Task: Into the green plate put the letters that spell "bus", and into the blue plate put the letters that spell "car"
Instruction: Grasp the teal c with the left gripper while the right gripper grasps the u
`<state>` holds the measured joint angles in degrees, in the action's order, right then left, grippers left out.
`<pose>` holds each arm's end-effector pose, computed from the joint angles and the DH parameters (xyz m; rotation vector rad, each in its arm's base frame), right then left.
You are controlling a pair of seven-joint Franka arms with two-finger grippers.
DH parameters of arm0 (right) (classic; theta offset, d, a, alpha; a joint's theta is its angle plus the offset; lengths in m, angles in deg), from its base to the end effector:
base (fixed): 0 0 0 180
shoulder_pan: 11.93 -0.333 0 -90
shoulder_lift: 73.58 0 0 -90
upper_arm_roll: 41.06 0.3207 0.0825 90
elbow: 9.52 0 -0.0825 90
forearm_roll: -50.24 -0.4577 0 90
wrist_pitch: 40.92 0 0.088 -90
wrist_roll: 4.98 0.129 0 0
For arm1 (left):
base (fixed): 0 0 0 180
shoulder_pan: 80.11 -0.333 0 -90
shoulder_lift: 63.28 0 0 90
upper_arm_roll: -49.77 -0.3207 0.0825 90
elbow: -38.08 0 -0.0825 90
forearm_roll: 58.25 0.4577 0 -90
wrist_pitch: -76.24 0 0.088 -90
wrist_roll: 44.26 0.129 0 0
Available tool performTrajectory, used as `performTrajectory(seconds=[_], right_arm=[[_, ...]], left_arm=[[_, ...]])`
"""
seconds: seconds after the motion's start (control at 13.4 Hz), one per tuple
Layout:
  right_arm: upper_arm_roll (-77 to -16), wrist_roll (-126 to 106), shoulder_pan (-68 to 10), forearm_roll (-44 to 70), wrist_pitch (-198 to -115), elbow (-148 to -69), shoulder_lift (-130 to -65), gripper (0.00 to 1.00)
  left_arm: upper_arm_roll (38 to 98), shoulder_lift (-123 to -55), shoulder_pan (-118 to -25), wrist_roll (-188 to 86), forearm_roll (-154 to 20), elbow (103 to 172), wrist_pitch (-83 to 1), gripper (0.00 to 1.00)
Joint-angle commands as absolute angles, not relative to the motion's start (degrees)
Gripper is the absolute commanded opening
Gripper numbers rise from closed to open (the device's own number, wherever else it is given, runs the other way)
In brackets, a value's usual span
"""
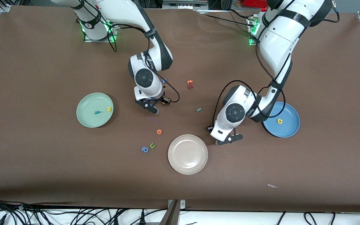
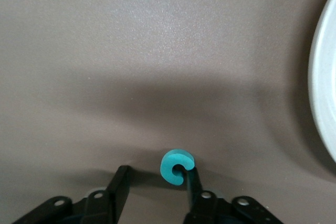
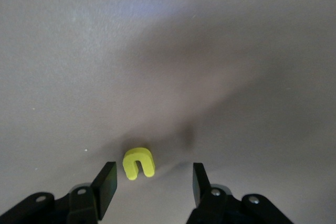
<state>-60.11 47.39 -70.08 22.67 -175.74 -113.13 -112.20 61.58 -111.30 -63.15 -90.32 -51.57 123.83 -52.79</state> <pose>0.5272 0.4465 0.1044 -2.9935 0.8067 0.2033 0.6774 -0.3479 0.1035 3.0918 0.4467 -0.1426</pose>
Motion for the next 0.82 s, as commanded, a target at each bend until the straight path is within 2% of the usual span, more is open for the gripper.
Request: performTrajectory(seconds=[0.0,0.15,0.3,0.6,0.74], right_arm=[[-60.84,47.66,-71.61,21.50,-177.59,-112.97,-113.57,0.55],[-60.84,47.58,-71.61,21.50,-177.94,-112.97,-113.57,0.46],[-60.92,47.49,-71.61,21.68,-177.94,-112.97,-113.57,0.45],[-61.01,47.05,-71.44,22.03,-178.73,-112.97,-113.57,0.43],[-61.01,46.87,-71.44,22.03,-179.61,-112.97,-113.66,0.23]], left_arm=[[60.84,-112.76,-62.53,-91.11,-52.19,122.37,-51.99,0.42],[60.84,-113.81,-62.44,-91.29,-52.10,120.71,-52.08,0.43],[60.84,-114.08,-62.44,-92.51,-52.19,119.74,-52.08,0.47],[60.84,-114.26,-62.44,-95.41,-52.27,118.50,-52.08,0.48],[60.84,-114.35,-62.44,-95.59,-52.19,118.50,-52.17,0.48]])
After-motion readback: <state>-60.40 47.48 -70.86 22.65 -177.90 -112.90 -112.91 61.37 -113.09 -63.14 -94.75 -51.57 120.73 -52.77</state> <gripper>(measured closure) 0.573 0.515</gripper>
